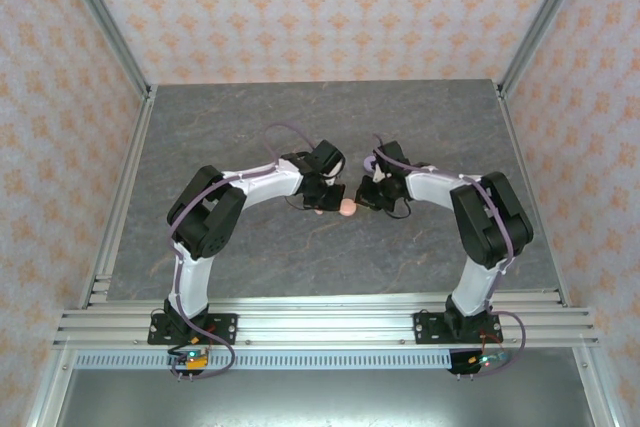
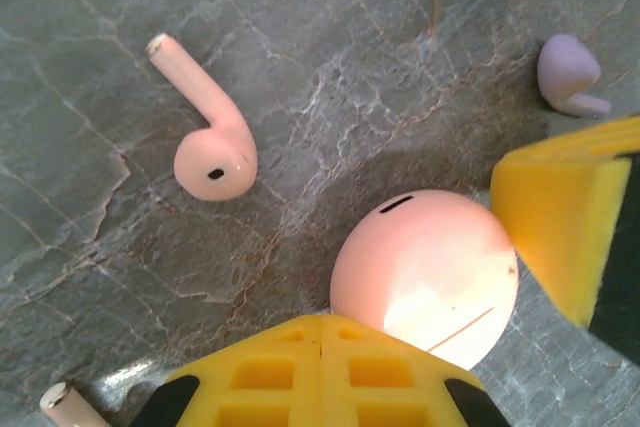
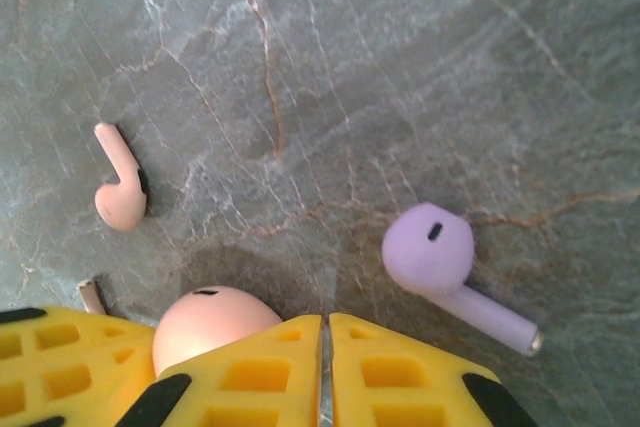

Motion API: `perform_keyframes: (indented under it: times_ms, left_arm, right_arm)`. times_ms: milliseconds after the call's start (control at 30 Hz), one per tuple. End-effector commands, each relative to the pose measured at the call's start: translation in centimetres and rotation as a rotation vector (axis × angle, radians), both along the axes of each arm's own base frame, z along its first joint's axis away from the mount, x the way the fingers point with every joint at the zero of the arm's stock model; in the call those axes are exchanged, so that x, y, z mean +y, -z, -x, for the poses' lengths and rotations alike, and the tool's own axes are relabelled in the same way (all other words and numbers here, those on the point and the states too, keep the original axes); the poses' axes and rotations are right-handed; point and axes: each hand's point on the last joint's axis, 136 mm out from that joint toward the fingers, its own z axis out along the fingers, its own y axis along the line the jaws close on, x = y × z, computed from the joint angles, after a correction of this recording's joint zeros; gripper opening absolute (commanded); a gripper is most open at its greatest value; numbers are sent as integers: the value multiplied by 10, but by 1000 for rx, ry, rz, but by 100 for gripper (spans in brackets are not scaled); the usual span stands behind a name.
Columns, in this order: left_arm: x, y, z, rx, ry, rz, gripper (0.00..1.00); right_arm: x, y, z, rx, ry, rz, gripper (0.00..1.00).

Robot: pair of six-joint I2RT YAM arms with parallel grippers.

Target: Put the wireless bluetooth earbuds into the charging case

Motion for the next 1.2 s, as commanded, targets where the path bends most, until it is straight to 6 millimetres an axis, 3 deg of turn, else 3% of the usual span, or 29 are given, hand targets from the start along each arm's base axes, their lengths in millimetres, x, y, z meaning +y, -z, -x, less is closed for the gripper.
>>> perform_keyframes:
  times_ms: [0, 267, 467, 633, 800, 1167]
  left_arm:
    - [1, 9, 24, 57, 38, -20, 0]
    - [-11, 10, 46, 89, 95, 18, 0]
    - [2, -4, 38, 31, 77, -46, 2]
    - [13, -23, 20, -30, 59, -85, 2]
    - [15, -38, -2, -61, 28, -66, 4]
    - [-12, -37, -49, -66, 13, 1, 4]
  right_arm:
    - [1, 1, -7, 5, 8, 20, 12]
    - [4, 1, -17, 9, -11, 46, 12]
    - [-8, -16, -26, -36, 19, 116, 13]
    - [-21, -29, -22, -62, 34, 171, 13]
    - [-26, -36, -5, -66, 31, 157, 13]
    - [-16, -19, 38, 18, 19, -1, 12]
